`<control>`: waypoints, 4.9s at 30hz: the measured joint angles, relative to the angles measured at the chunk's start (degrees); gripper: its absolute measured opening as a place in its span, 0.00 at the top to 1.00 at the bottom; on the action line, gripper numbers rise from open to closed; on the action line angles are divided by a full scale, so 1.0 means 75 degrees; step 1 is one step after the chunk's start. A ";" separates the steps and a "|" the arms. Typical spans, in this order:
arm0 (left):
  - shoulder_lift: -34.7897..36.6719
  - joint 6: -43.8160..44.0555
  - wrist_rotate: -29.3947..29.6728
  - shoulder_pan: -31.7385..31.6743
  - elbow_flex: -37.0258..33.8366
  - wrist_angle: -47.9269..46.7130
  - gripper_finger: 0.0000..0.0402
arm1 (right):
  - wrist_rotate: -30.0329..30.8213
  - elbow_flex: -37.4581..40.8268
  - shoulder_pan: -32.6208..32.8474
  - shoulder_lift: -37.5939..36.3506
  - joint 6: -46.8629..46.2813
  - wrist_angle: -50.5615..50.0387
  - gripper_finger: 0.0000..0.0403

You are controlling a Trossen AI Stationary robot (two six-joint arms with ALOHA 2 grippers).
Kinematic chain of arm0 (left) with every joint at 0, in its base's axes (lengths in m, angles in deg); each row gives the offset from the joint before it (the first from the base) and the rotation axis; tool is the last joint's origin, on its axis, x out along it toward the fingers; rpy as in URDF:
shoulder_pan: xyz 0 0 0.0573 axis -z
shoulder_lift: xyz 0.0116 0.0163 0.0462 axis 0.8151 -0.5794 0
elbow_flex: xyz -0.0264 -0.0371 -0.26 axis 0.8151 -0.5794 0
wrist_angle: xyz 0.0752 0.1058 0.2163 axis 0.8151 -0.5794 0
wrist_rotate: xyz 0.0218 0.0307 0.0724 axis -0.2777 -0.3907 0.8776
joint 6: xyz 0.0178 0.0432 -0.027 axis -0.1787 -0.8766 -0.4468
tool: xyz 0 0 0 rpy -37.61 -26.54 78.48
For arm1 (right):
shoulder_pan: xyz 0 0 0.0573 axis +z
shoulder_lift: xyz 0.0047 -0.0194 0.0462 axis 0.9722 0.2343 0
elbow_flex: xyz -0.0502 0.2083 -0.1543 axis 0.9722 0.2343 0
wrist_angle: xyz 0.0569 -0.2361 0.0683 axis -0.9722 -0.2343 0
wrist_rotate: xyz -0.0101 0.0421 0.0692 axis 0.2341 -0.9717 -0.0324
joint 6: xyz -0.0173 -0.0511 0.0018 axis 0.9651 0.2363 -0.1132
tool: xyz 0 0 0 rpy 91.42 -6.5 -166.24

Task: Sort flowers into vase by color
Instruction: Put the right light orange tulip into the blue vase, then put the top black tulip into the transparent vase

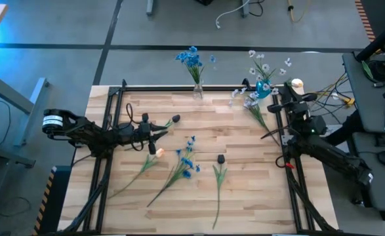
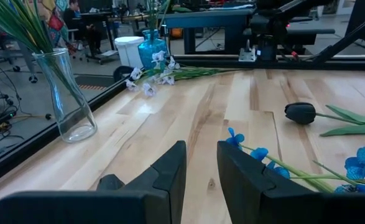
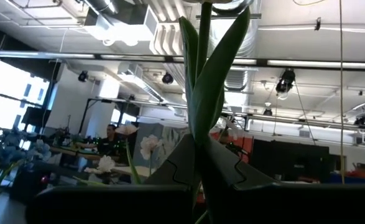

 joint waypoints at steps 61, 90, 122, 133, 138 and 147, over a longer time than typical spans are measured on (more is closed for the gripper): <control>-0.0003 -0.0052 -0.0008 0.0003 -0.0003 -0.0050 0.81 | 0.3731 -0.6558 0.0335 0.5311 -0.4320 -0.9815 0.44; 0.0000 0.0000 -0.0586 0.0006 0.0003 -0.0416 0.81 | 0.0462 -0.9314 0.2507 0.4384 -0.3956 -1.3205 0.93; -0.0613 0.1408 0.1203 -0.0527 0.5268 -1.2431 0.56 | 0.3282 -0.5944 0.7957 0.4420 -0.5158 -1.0608 0.97; -0.1492 0.0783 0.0152 -0.1536 0.5403 -1.2131 0.53 | 0.3284 -0.5898 0.7969 0.5126 -0.5115 -0.9997 0.97; -0.1638 0.0479 0.0056 -0.1725 0.5400 -1.2069 0.65 | 0.3281 -0.5898 0.7969 0.5375 -0.5021 -0.9781 0.97; -0.1294 0.0134 -0.0071 -0.1763 0.5310 -1.1399 0.98 | 0.3281 -0.5877 0.7969 0.5430 -0.5113 -0.9727 0.97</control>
